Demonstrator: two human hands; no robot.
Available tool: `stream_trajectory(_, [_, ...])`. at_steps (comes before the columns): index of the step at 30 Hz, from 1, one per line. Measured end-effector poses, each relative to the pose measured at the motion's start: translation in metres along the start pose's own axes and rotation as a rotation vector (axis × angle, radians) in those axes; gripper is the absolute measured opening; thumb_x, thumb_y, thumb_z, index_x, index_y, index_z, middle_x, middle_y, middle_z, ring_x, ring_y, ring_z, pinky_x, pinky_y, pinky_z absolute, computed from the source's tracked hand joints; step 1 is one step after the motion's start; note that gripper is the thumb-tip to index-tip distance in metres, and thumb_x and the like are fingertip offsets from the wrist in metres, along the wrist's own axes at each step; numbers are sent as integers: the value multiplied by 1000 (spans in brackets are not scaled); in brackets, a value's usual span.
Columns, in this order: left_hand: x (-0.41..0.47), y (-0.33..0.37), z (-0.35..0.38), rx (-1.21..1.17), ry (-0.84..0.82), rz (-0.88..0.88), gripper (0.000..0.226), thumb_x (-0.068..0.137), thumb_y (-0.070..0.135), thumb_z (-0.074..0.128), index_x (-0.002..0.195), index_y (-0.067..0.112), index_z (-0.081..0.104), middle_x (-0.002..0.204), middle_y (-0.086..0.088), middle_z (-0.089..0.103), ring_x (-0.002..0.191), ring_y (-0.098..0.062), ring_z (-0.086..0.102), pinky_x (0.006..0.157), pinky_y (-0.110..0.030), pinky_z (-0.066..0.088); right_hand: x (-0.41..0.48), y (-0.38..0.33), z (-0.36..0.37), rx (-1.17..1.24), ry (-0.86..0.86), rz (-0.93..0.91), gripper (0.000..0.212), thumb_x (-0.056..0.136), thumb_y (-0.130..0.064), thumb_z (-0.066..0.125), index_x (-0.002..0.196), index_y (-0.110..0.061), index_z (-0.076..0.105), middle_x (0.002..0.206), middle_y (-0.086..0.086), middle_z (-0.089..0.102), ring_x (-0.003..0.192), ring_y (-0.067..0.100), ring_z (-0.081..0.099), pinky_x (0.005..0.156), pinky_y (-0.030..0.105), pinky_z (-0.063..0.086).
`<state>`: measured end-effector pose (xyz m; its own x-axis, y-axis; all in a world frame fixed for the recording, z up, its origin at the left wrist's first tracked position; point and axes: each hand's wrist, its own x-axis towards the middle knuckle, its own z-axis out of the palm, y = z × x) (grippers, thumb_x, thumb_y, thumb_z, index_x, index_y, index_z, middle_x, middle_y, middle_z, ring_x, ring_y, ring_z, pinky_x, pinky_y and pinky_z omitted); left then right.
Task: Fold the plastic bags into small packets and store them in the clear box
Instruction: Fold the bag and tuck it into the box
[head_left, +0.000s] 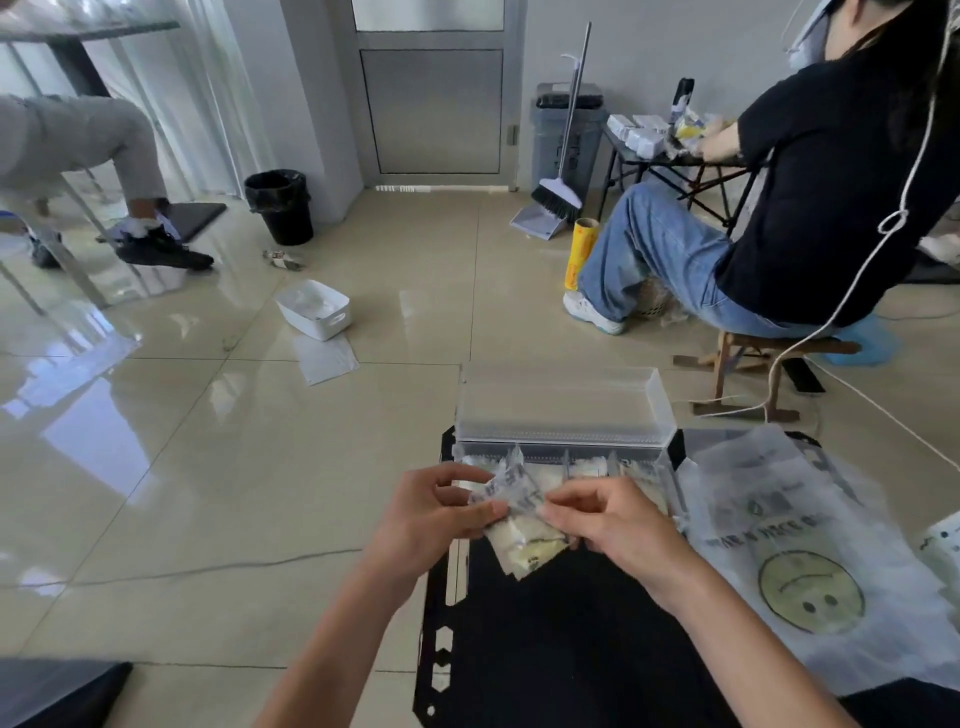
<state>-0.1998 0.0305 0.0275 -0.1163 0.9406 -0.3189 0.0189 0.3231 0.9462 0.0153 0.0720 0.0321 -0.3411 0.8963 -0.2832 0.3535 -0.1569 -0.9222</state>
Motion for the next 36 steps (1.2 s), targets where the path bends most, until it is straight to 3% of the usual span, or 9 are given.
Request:
stream_trajectory(3, [22,-2,-5,18,88,-2,24,82,11,86,105,10,78,92,-12,76,76,-16,78,69,-20,59,22,-2,8,24,10,35,2,90,-15,80,90,-14,81,71,0,75,62,4,65,60,10,48])
stream_trajectory(7, [50,-8,-6,-140,160,-75,22,87,4,80,108,3,73,96,-22,77,78,-24,79,68,-25,62,53,9,20,-32,169,89,14,87,-21,83,75,-27,80,78,-8,80,75,5,74,71,22,57])
stream_trajectory(10, [67,-18,-2,-94,260,-108,17,90,6,79,105,5,72,95,-19,78,75,-17,75,66,-25,60,69,19,31,-121,306,118,3,85,-26,83,83,-25,82,75,-13,77,76,-1,71,65,15,47])
stream_trajectory(14, [83,-31,5,56,394,-90,9,89,10,79,96,12,75,84,-6,79,79,-15,75,61,-24,50,77,22,48,-254,323,134,17,88,-30,79,101,-28,68,90,-11,73,78,1,67,60,18,49])
stream_trajectory(17, [86,-36,10,200,452,-46,6,92,13,74,96,18,73,85,-1,78,79,-13,72,63,-24,48,81,21,62,-447,355,68,12,93,-37,72,96,-29,64,86,-12,71,76,6,68,64,26,56])
stream_trajectory(22, [89,-47,12,264,490,-1,4,94,15,71,97,18,72,81,4,76,66,-10,66,52,-13,42,84,26,73,-702,384,-158,13,103,-36,58,101,-27,67,100,-11,58,86,9,53,65,23,42])
stream_trajectory(25, [92,-52,13,320,494,22,6,97,14,68,100,17,72,83,4,74,72,-11,68,53,-10,43,90,32,73,-688,390,-210,13,102,-31,62,108,-24,71,105,-10,55,93,10,55,66,23,41])
stream_trajectory(32, [91,-54,21,415,490,191,18,99,6,63,93,22,72,80,20,68,81,14,61,65,-12,50,104,48,75,-673,308,-323,17,98,-27,70,113,-25,77,100,-11,62,98,10,59,70,28,56])
stream_trajectory(36, [94,-56,18,470,487,245,15,99,6,64,102,16,75,103,9,65,84,14,60,66,-14,50,112,54,77,-680,317,-369,13,97,-26,70,108,-22,76,99,-11,63,97,10,60,68,30,58])
